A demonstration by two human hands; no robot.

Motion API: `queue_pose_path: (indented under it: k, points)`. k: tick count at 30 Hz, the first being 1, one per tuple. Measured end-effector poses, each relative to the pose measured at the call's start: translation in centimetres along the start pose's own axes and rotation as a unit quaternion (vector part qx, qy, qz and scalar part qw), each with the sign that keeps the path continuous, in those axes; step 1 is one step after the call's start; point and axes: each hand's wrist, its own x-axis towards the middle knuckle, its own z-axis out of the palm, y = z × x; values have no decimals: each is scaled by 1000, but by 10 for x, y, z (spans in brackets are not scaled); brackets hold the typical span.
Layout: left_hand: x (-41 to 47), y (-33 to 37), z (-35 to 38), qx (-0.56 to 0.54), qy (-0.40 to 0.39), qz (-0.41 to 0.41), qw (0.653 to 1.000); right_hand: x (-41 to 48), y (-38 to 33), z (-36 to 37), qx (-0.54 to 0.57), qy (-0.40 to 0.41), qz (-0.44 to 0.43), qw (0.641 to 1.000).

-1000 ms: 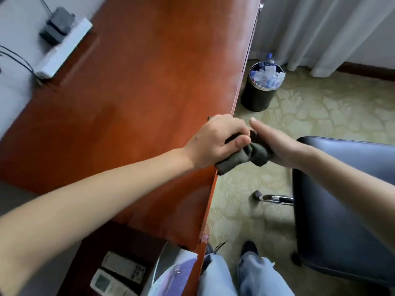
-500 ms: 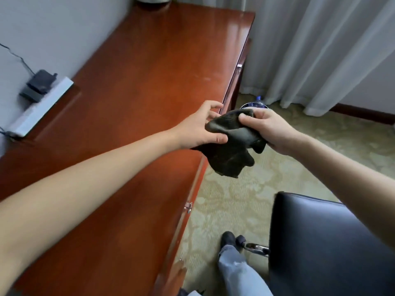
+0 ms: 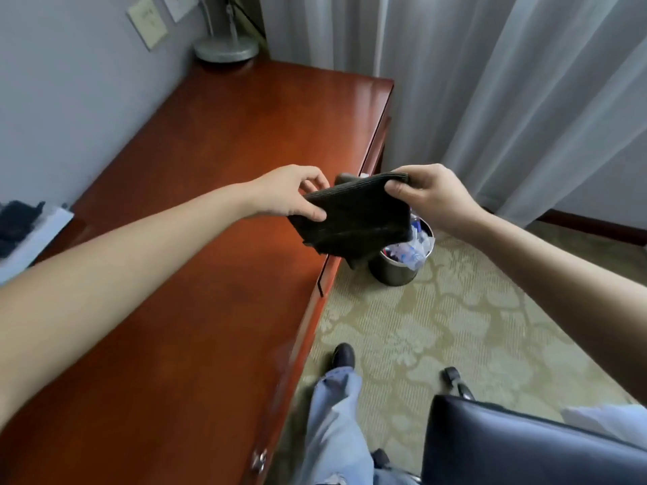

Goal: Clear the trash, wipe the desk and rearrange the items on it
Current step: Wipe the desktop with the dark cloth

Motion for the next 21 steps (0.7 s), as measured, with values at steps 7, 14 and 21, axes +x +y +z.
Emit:
queue_pose_path:
  k: [7,14,21]
  points:
    - [124,-25,-76,-133,-15,41,990,119,14,-40,74,14,75,994]
    - [240,-44,-130,-387,71,61,917,254,36,-53,95,63,58,992]
    - [314,-84,-144,-404,154,48,901,336,75,-33,139,58,63,987]
